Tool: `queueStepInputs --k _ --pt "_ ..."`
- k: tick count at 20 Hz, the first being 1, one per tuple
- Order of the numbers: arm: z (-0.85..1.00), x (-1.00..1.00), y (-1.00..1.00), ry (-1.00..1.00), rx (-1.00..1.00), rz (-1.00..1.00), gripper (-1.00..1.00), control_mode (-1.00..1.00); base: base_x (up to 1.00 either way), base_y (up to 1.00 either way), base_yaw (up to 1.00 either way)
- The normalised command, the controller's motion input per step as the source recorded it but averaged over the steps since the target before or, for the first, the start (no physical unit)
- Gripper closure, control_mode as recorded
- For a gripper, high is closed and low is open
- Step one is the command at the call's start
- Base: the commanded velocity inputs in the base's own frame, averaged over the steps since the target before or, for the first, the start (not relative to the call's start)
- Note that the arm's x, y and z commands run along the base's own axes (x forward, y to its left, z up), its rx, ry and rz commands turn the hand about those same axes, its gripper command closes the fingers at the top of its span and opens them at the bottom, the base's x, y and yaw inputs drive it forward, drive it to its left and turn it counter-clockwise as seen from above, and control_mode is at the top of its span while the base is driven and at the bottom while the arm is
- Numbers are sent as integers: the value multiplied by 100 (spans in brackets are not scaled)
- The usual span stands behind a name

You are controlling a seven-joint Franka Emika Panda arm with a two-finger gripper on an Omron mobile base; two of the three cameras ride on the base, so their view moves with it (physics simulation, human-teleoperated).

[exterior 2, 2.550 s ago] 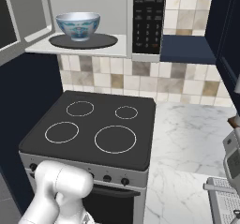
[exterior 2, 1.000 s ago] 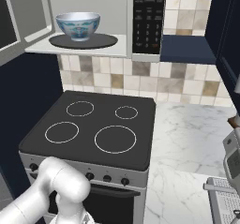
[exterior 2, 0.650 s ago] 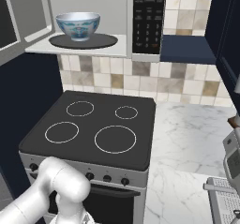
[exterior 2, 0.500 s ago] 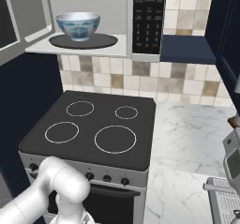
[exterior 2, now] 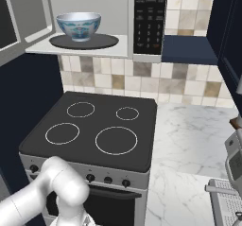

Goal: Close the microwave door.

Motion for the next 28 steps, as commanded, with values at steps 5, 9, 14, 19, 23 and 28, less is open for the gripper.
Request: queueStepInputs --k 5,9,14,19,23,28 --pt "-18 56 0 3 0 0 -100 -100 0 0 0" --pt "9 -6 -17 -4 2 0 -100 -100 0 0 0" --pt "19 2 -26 1 0 0 -100 -100 0 0 0" --pt "22 2 -34 3 0 -1 -100 -100 0 0 0" --pt "21 -14 -54 0 1 0 -100 -100 0 0 0" --pt "15 -14 -77 1 5 -2 -100 -100 0 0 0"
